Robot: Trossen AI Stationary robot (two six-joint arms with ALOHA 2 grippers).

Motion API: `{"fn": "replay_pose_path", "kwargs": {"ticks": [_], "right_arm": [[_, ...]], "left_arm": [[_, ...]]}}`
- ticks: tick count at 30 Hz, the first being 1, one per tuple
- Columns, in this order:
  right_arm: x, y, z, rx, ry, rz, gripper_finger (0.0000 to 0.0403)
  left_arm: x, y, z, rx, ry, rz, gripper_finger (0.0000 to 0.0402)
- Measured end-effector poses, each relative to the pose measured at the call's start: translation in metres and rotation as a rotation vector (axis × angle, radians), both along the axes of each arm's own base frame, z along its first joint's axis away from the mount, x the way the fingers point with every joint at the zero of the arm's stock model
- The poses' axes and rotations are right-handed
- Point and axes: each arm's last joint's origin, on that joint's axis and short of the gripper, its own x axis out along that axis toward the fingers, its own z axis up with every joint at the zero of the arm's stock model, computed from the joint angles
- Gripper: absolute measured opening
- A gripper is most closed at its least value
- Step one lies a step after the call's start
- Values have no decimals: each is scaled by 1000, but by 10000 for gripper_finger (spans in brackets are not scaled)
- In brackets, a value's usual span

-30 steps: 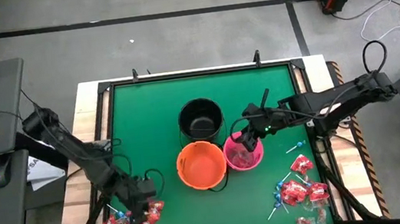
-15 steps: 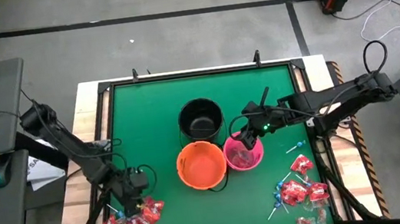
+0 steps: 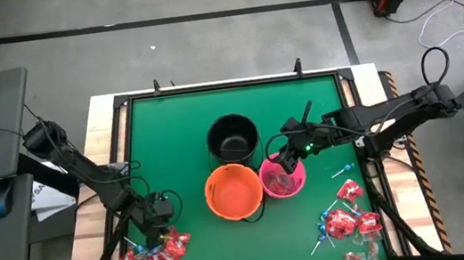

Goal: Sort candy by brand, put in halloween buckets
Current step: Put the orange gummy into the pink bucket

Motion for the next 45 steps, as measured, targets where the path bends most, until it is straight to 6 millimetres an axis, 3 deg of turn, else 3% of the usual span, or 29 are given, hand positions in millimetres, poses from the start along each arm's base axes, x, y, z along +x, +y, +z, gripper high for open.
{"fn": "replay_pose_path", "kwargs": {"ticks": [9,13,18,22,26,31,36,40,45], "right_arm": [[0,0,0,5,0,-6,238],[0,0,0,5,0,-6,238],[0,0,0,5,0,-6,238],[0,0,0,6,0,-7,238],[0,0,0,24,-2,-26,238],[4,1,4,59,-63,-50,238],[13,2,14,30,-196,-25,238],[19,1,24,-16,-325,-27,238],[26,0,45,-108,-536,-39,238]], "left_arm": [[5,-6,3,-80,-47,-13,10],[3,-4,9,-101,-50,20,2],[-7,9,30,-20,-61,56,0],[-14,21,56,-6,-127,100,0],[-7,30,89,-17,-278,164,0],[18,38,139,72,-540,170,0],[60,47,174,204,-753,120,0],[98,53,177,292,-828,66,0],[146,55,162,284,-953,16,0]]}}
